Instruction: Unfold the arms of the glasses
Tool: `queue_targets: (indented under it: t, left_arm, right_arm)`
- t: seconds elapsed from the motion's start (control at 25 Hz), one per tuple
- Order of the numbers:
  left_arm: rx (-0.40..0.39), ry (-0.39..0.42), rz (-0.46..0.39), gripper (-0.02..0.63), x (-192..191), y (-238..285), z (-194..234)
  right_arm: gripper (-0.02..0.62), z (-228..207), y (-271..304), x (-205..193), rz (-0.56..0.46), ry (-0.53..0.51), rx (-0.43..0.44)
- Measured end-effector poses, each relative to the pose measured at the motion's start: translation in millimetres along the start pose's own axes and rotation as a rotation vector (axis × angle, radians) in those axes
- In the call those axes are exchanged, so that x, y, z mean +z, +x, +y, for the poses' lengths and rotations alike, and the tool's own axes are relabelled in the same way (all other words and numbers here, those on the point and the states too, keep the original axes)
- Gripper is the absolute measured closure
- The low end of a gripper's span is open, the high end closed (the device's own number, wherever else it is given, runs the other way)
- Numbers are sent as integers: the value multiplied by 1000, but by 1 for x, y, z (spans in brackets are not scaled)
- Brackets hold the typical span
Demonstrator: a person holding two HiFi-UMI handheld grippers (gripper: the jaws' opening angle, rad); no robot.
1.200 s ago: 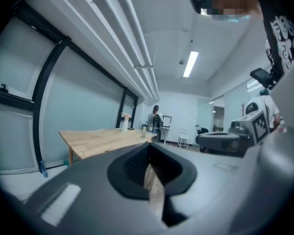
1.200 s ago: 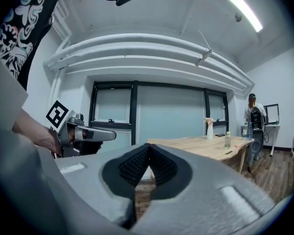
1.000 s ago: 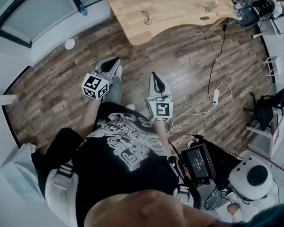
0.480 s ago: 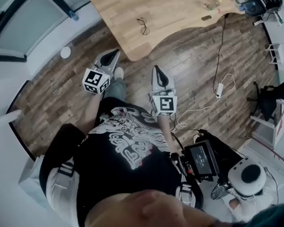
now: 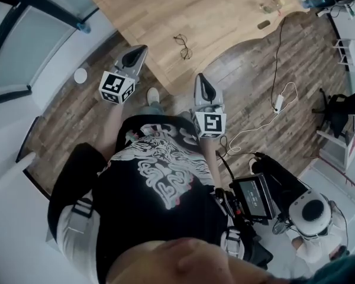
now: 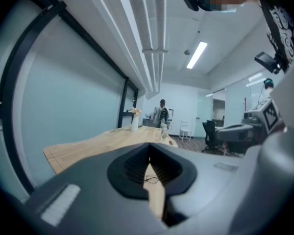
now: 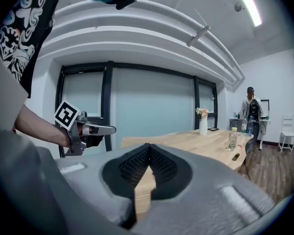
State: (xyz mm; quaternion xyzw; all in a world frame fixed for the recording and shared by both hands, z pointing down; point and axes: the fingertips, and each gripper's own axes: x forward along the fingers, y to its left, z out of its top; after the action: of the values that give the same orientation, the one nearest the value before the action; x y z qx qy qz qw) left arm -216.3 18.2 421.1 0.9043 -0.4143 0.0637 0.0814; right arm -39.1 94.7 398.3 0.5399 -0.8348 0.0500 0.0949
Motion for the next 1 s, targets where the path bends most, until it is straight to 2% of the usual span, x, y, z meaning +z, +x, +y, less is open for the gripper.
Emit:
queue_targets:
  t: [0.2,0.36,0.44,0.72,1.0]
  left_arm:
    - [-71,27,34,617,-7,28,14]
    - [-112,-15,49,617,-14,49,12]
    - [-137,-9,58,617,-16,56,7]
    - [-211,61,94,617,-15,81,-9]
    - [-302,185,170,617,-27,110,-27]
  right_arm:
    - [597,-17,21,-5,12,25,-74]
    - [597,-27,29,-12,13,46,-99]
    - [597,-31,31,-16,19,55,-109]
    - [597,-38,45,-26,44,77,-106]
    - [597,-54,52,-35,69,85,-113]
